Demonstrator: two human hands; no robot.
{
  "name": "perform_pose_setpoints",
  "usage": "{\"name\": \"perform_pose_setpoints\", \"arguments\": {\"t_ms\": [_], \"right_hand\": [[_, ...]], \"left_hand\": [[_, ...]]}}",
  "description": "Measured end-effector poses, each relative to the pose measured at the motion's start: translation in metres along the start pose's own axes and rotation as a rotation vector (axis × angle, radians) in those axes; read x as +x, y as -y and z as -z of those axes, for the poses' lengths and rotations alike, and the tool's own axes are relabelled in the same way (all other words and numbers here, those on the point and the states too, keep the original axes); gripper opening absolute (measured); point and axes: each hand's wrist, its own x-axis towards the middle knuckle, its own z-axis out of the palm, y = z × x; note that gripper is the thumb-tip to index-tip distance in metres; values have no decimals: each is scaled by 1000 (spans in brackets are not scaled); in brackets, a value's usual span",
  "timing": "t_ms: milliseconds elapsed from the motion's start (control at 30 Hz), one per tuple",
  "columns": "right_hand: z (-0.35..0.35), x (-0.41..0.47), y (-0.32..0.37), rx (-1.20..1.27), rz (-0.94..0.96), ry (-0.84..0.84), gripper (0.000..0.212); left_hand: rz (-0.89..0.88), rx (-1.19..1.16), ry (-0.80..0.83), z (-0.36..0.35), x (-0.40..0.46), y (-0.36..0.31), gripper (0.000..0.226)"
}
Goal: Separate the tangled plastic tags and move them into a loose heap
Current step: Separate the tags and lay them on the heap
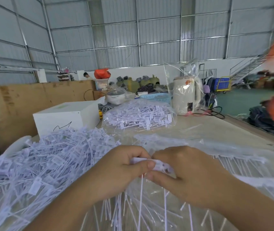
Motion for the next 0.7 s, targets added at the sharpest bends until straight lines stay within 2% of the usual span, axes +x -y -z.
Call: {"name": "perform_pose_setpoints", "arguments": {"t_ms": [100, 200, 333, 433, 533, 600, 667, 700], "right_hand": [[1, -1, -2, 128, 57, 95, 39], [-4, -2, 4, 101, 26, 133, 33], [-4, 0, 10, 63, -32, 30, 35], [-7, -1, 20, 57, -43, -70, 30], [-11, 0, 29, 72, -39, -131, 29], [-9, 1, 31, 82, -44, -166, 32], [-3, 0, 27, 126, -44, -248, 32], [-1, -1, 24, 170, -45, -279, 28]], "left_hand": [[7, 25, 26, -2, -9, 2, 23], [-7, -75, -65, -13, -13, 8, 25], [-7, -263, -275, -33, -11, 9, 26], [93, -609, -406, -41, -9, 6, 25], [164, -782, -489, -47, -9, 2, 20], [220, -889, -533, -43, -9, 5, 30], [227, -890, -543, -35, -11, 10, 31], [196, -804, -520, -31, -12, 11, 28]]}}
